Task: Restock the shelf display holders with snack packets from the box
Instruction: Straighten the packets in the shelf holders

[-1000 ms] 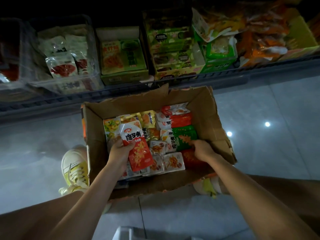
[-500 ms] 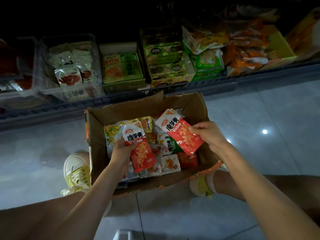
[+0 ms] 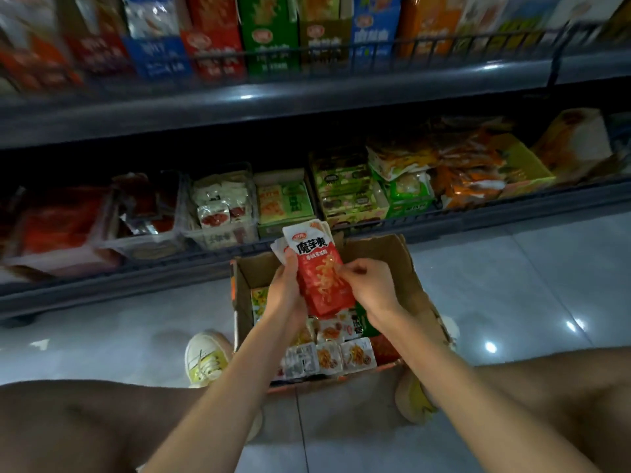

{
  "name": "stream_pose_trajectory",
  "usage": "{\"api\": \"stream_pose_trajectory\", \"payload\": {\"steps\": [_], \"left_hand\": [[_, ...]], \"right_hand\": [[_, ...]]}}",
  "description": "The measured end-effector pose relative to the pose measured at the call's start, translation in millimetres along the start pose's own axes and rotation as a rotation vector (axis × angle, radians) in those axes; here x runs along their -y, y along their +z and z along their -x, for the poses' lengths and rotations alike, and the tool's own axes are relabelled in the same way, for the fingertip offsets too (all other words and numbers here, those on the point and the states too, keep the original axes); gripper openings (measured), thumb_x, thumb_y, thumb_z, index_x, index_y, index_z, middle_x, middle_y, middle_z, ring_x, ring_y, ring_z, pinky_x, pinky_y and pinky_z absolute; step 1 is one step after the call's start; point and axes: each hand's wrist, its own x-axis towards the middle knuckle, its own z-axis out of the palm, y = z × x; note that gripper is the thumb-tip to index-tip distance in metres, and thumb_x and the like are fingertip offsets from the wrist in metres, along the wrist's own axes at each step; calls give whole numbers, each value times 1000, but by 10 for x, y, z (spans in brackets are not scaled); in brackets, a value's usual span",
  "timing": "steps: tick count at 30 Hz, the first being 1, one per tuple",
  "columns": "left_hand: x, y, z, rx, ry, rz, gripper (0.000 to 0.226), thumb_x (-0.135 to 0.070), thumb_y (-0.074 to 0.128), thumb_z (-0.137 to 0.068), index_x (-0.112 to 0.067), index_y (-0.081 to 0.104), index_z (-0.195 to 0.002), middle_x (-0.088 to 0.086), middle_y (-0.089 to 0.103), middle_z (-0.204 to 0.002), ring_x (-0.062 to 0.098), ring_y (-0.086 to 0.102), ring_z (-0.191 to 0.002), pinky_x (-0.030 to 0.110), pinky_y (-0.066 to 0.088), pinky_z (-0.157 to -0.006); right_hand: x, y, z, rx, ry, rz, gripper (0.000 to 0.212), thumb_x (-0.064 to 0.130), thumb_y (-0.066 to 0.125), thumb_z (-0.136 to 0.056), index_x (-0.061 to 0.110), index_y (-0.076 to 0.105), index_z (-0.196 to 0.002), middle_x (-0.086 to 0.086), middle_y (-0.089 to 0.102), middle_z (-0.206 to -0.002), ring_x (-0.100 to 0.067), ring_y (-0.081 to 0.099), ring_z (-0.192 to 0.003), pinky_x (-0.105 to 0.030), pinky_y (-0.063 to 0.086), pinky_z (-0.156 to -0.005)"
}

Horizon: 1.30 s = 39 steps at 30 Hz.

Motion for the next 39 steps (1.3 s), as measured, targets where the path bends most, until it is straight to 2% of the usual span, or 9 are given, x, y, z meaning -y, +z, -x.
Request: {"api": "stream_pose_trajectory", "payload": {"steps": [4,8,10,14,18,24,30,35,39], "left_hand": [[-269,102,300,56,115,-69,30,-14,56,-94,-9,51,-123,12,66,-109,23,66,-86,35,54,-61],[-612,289,570,166,244,-157,24,-6,52,-95,-10,53,-119,6,68,-99,20,66,-83,35,54,-66],[-791,415,664,213,302,-183,24,-5,52,-95,-9,53,-118,7,68,-98,20,67,-82,33,55,-66],[-1150,679,805,240,337,-192,25,-4,51,-95,-10,53,-119,10,67,-104,21,67,-85,34,54,-65],[-1488,862,925,264,404,-268,19,-3,49,-95,-11,56,-111,10,68,-98,23,66,-86,37,55,-73],[-2006,722,947,213,488,-330,35,-5,63,-87,-5,53,-121,13,67,-111,26,67,-95,35,55,-73],[-2585,504,899,131,669,-571,31,-16,68,-86,-13,59,-115,3,68,-106,15,65,-90,25,53,-68],[-3101,629,671,11,813,-726,26,-23,72,-83,-23,59,-105,1,69,-104,19,66,-93,43,55,-85],[-3574,834,480,-31,894,-830,36,-21,73,-82,-16,59,-114,4,68,-109,19,65,-91,39,56,-82]], "right_hand": [[400,-87,157,5,-226,184,15,29,69,-86,14,71,-90,2,67,-86,-19,65,-86,-37,53,-78],[864,-262,263,140,-174,-170,47,17,69,-86,21,50,-129,-2,65,-100,-7,63,-85,-20,53,-69],[1087,-327,318,195,-190,-228,39,12,63,-90,14,53,-128,-3,67,-102,-6,65,-86,-15,52,-66],[1540,-417,416,178,-255,-255,31,9,56,-93,12,59,-124,-1,68,-106,-10,65,-92,-24,54,-75],[1918,-464,420,186,-253,-342,31,3,57,-92,12,61,-121,3,70,-95,-11,67,-86,-25,54,-70],[2361,-348,339,304,-280,-333,34,-2,59,-88,10,59,-119,-5,70,-100,-16,68,-87,-27,54,-69],[2769,81,141,268,-417,-233,40,-3,63,-85,12,55,-122,-2,67,-98,-13,67,-86,-24,54,-66],[3138,287,-152,197,-504,-226,42,0,64,-85,12,52,-124,-1,64,-101,-19,67,-92,-42,57,-82],[3507,406,-461,135,-584,-187,43,4,66,-85,14,49,-123,3,62,-101,-19,66,-91,-42,58,-79]]}}
